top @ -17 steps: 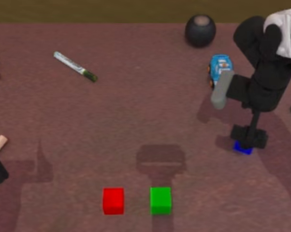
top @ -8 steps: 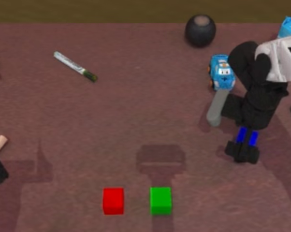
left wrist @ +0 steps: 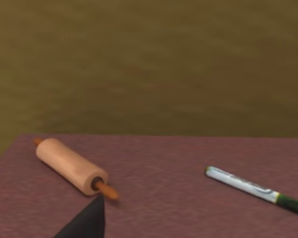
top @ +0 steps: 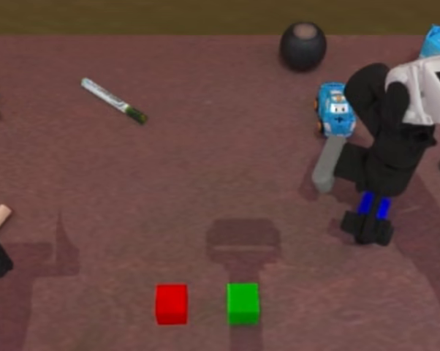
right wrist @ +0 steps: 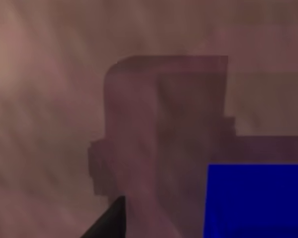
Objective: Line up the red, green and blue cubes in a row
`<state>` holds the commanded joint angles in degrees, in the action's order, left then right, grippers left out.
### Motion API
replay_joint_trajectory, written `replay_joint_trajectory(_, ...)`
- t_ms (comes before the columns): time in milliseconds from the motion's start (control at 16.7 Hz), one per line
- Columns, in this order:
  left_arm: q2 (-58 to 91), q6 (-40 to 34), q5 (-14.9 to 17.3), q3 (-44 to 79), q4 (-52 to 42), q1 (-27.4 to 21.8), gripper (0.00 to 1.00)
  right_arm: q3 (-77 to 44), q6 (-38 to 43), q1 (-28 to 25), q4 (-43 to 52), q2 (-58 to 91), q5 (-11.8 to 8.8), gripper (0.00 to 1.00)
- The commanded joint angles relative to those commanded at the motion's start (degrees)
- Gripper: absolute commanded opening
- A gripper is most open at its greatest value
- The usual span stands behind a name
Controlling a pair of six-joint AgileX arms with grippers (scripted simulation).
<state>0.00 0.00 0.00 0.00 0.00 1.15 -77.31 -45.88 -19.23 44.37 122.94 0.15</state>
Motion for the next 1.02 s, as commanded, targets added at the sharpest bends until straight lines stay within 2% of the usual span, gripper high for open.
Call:
replay_joint_trajectory(360, 0.0, 0.0, 0.0, 0.0, 0.0, 0.0, 1.0, 0.0, 0.0, 0.0, 0.0, 0.0, 0.0, 0.02)
replay_joint_trajectory(1020, 0.0, 0.0, 0.0, 0.0, 0.0, 0.0, 1.0, -0.77, 0.33, -0.13, 1.87, -1.49, -0.36, 0.0)
